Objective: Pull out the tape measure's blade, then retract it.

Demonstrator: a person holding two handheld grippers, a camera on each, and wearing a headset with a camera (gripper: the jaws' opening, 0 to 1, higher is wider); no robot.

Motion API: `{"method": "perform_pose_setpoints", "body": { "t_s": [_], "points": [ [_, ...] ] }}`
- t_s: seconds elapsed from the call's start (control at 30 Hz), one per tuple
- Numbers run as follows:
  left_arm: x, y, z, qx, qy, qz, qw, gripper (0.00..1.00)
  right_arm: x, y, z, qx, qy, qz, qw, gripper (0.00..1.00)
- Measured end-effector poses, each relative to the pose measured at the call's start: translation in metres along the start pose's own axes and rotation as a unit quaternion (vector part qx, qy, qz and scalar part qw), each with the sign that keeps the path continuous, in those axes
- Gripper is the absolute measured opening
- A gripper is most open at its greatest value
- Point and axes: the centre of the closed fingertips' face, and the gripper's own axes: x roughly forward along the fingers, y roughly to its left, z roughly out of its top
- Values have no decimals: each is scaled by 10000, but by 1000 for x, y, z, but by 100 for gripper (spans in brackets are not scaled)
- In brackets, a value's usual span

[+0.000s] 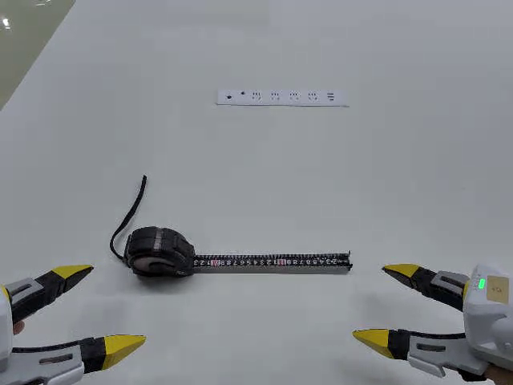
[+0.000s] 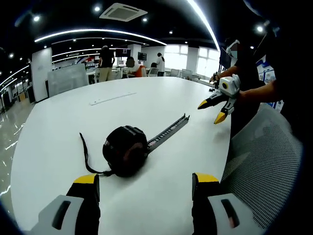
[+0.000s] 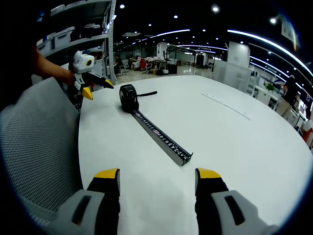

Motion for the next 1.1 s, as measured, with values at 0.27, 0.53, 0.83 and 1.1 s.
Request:
{"method": "perform_pose_setpoints", "body": {
  "t_s": [0.27, 0.53, 0.83, 1.1],
  "points": [
    [-5, -5, 0, -128, -99, 29, 9999, 89, -1, 12, 1, 343, -86, -172, 9992, 78],
    [-3, -13, 4, -291, -177, 31, 9994, 100, 1, 29, 5, 633, -238, -250, 9974, 89],
    [-4, -12, 23, -187, -339, 119, 9992, 100, 2, 30, 15, 775, -293, -359, 9959, 94],
    [-8, -12, 18, -250, -216, 181, 9993, 100, 1, 29, 17, 870, -277, -423, 9949, 94]
  ]
}}
